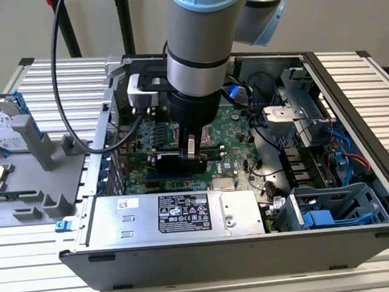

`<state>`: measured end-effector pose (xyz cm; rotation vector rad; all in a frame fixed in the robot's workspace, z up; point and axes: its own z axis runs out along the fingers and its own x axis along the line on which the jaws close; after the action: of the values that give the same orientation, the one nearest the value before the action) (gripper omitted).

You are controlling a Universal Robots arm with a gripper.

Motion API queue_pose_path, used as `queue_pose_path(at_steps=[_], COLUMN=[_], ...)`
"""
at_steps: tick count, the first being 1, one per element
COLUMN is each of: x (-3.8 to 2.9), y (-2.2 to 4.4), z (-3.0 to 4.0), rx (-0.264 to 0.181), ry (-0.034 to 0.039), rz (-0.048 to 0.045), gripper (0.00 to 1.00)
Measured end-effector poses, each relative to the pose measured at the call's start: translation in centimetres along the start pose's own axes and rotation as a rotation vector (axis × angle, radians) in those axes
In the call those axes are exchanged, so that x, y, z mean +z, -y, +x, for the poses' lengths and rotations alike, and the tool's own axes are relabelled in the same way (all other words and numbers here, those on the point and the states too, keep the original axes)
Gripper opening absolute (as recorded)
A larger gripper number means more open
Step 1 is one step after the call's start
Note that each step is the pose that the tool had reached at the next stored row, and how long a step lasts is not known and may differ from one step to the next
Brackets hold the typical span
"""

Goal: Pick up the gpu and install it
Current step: 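Insert the gpu into the slot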

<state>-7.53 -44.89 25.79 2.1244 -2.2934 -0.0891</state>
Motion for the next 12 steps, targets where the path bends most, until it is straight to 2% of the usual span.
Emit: queue_pose_path(at_steps=[4, 12], x=[0.15, 0.17], y=[0.0, 0.01], z=[0.01, 0.01], rx=[0.0, 0.0], ry=[0.0037, 0.005], rz=[-0.0006, -0.0004], gripper=[0.0, 0.0])
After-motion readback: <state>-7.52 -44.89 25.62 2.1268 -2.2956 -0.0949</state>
